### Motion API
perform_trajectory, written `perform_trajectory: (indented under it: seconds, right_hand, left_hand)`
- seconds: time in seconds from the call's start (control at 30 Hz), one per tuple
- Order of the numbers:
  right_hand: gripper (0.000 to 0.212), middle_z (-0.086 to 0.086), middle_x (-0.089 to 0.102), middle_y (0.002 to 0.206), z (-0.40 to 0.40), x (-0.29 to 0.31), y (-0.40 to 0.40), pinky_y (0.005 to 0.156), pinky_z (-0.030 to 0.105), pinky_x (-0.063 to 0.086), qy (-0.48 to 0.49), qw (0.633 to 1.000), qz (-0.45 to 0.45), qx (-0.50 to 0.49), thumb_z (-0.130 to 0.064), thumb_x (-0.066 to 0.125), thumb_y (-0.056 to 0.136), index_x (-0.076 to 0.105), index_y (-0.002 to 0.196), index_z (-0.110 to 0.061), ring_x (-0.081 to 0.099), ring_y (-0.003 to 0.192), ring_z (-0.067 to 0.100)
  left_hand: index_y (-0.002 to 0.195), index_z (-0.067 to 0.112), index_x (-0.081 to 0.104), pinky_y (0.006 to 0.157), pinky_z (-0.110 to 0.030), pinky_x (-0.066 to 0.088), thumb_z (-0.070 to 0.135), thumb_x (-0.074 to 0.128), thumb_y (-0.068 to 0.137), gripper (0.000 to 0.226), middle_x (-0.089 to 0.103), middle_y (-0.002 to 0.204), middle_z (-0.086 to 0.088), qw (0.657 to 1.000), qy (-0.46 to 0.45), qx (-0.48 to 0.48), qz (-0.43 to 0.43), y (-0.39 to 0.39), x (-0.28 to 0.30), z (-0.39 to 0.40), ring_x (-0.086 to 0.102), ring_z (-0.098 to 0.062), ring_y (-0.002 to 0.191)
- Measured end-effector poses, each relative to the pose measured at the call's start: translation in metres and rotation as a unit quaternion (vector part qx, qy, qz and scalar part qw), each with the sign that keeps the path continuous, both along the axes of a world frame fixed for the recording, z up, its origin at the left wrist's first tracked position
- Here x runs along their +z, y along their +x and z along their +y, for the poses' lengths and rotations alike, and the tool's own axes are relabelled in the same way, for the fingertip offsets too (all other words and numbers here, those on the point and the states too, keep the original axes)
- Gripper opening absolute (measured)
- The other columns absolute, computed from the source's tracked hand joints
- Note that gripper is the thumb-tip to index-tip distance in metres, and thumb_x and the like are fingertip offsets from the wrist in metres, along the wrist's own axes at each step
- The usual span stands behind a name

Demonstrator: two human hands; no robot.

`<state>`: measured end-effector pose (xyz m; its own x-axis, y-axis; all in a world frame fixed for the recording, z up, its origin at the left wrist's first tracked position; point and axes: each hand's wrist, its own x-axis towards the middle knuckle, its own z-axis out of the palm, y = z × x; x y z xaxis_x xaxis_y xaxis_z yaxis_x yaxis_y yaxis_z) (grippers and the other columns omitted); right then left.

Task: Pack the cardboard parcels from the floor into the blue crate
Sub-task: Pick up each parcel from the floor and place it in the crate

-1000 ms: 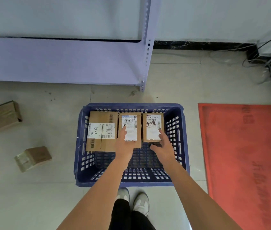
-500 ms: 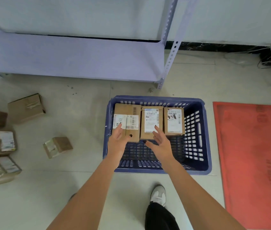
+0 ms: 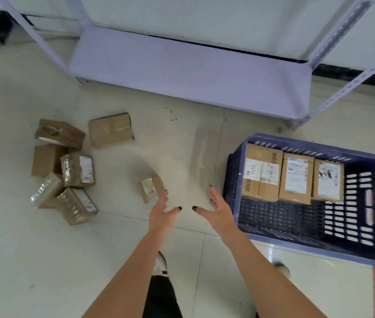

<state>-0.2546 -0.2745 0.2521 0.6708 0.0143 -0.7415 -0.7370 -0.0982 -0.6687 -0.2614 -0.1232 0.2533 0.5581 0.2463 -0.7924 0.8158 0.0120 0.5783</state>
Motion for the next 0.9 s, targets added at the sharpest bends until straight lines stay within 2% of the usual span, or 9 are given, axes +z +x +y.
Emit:
perform_trajectory:
  seconds: [0.2,0.3,0.53,0.63,0.77,0.9]
  right_hand:
    - [0.087,-0.002,0.034,0.15,0.106,-0.011,-0.001,0.101,0.025,0.035,-0.007,0.998,0.033,0.057,-0.021,0.077,0.072,0.03,0.144,-0.032,0.032,0.137,0.012]
    - [0.086,0.0,0.035,0.149,0.146,-0.015,0.002,0.106,0.029,0.034,-0.016,0.996,0.048,0.076,-0.02,0.077,0.072,0.03,0.144,-0.029,0.034,0.137,0.013]
    - [0.085,0.001,0.037,0.149,0.238,-0.036,0.021,0.108,0.03,0.033,-0.026,0.981,0.045,0.188,-0.019,0.076,0.074,0.03,0.144,-0.024,0.036,0.136,0.015]
    - [0.082,0.003,0.036,0.149,0.273,-0.055,0.027,0.107,0.028,0.032,-0.013,0.973,0.045,0.226,-0.014,0.075,0.075,0.03,0.144,-0.025,0.035,0.137,0.016]
    - [0.081,0.005,0.036,0.149,0.318,-0.097,0.037,0.108,0.033,0.034,-0.006,0.958,0.042,0.283,-0.015,0.075,0.076,0.032,0.144,-0.025,0.034,0.137,0.018]
    - [0.079,0.006,0.037,0.148,0.362,-0.149,0.03,0.106,0.03,0.035,-0.019,0.941,0.033,0.337,-0.018,0.074,0.076,0.032,0.143,-0.026,0.036,0.136,0.019]
  left_hand:
    - [0.141,0.02,0.038,0.102,-0.026,0.031,0.0,0.06,0.083,0.065,0.043,0.145,-0.008,0.999,0.005,0.042,0.03,-0.015,-0.008,0.101,0.038,-0.021,0.135]
    - [0.142,0.021,0.038,0.1,-0.025,0.03,0.001,0.059,0.084,0.064,0.042,0.146,-0.008,0.997,-0.002,0.072,0.033,-0.022,-0.011,0.143,0.038,-0.021,0.135]
    - [0.142,0.022,0.037,0.096,-0.025,0.03,0.004,0.059,0.086,0.063,0.041,0.146,-0.006,0.982,-0.003,0.186,0.03,-0.039,-0.03,0.222,0.037,-0.019,0.135]
    - [0.142,0.024,0.037,0.095,-0.025,0.031,0.006,0.06,0.086,0.063,0.043,0.145,-0.004,0.972,0.012,0.23,0.042,-0.049,-0.047,0.25,0.039,-0.019,0.134]
    - [0.141,0.023,0.04,0.095,-0.025,0.032,0.008,0.06,0.086,0.061,0.045,0.143,-0.003,0.96,0.053,0.269,0.049,-0.056,-0.085,0.29,0.042,-0.02,0.132]
    - [0.14,0.026,0.04,0.09,-0.022,0.034,0.009,0.058,0.085,0.06,0.046,0.143,-0.001,0.964,0.107,0.237,0.06,-0.069,-0.132,0.324,0.043,-0.019,0.128]
